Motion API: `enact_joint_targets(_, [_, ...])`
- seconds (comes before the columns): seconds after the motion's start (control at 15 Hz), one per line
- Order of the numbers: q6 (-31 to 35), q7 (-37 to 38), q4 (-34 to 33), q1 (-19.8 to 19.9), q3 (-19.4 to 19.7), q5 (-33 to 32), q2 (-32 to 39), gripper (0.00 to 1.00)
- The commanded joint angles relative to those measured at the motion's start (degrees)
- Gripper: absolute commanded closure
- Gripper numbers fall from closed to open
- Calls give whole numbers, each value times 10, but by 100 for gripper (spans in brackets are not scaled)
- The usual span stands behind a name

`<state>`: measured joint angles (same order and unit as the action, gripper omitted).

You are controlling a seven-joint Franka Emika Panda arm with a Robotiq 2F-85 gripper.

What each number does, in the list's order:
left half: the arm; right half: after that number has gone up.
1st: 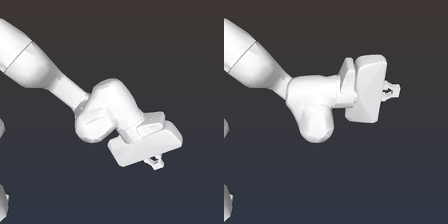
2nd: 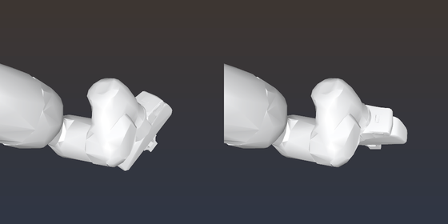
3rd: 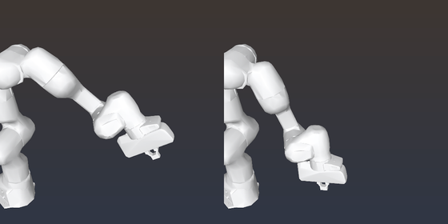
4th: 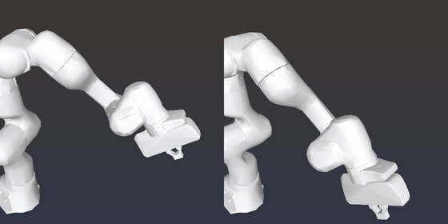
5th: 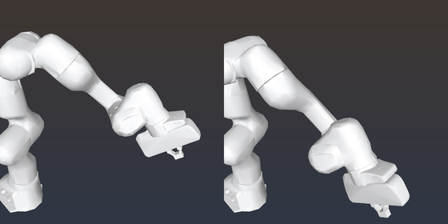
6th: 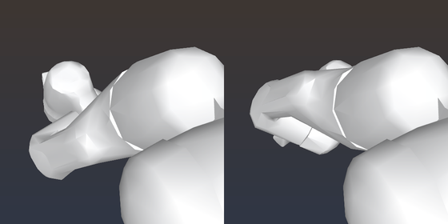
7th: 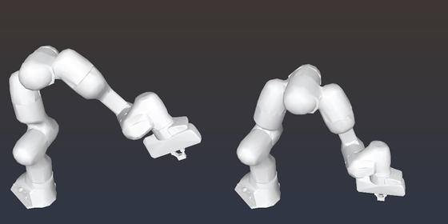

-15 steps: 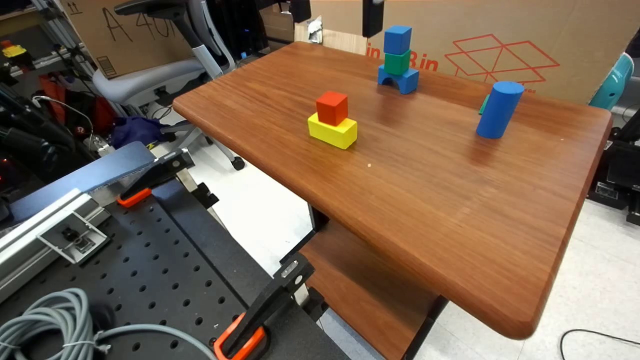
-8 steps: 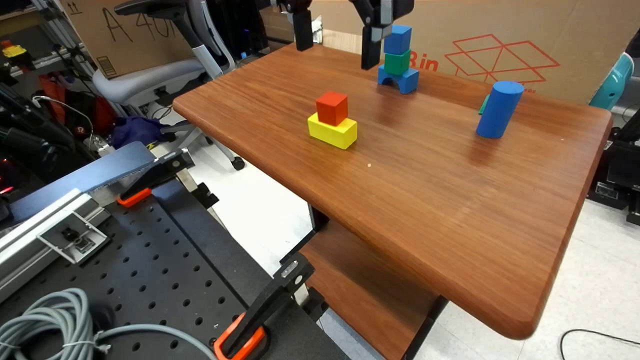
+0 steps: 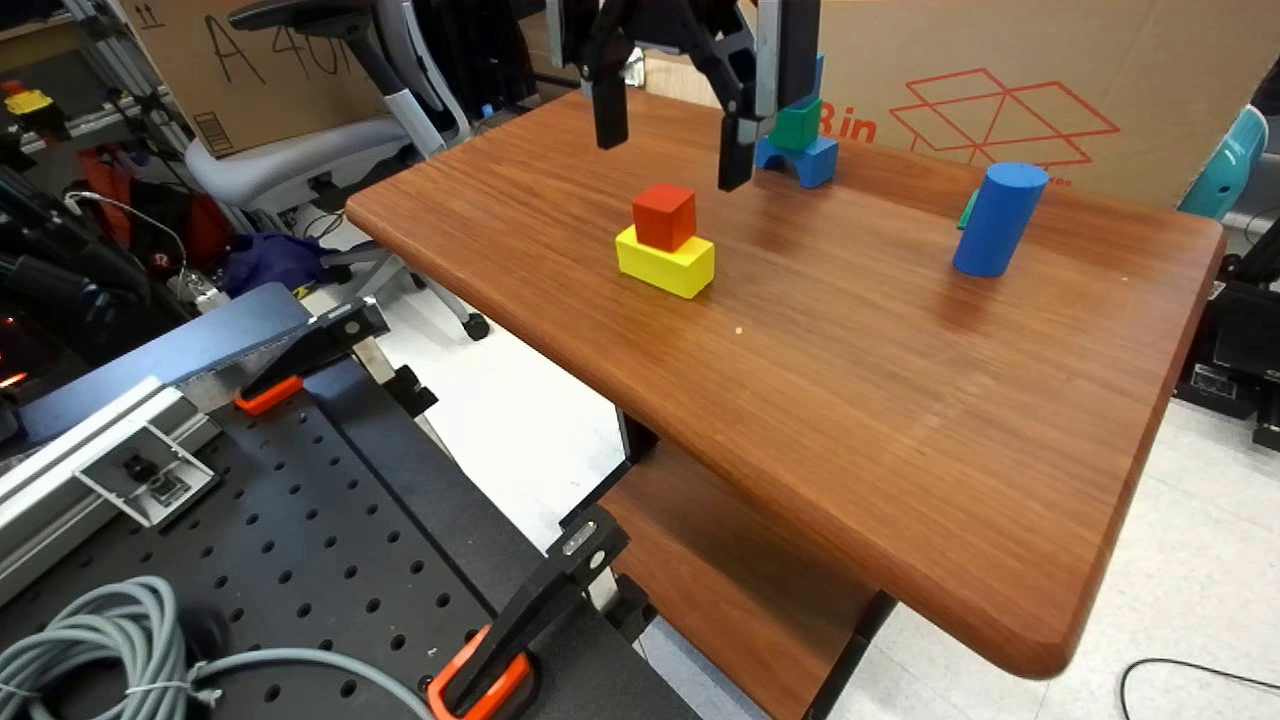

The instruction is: Move the orange cube to the table

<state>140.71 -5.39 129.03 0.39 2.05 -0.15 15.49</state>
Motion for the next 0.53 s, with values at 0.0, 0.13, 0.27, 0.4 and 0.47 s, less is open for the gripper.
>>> enact_joint_targets(0.0, [4,-1,-22,5,-4,-11,29,0])
enact_joint_targets(0.13, [2,1,-27,4,-3,-14,41,0])
enact_joint_targets(0.27, [0,1,-32,4,-3,-14,50,0])
enact_joint_targets(0.4, [-3,2,-36,3,-3,-17,58,26])
enact_joint_targets(0.47, [-3,2,-36,2,-2,-18,60,32])
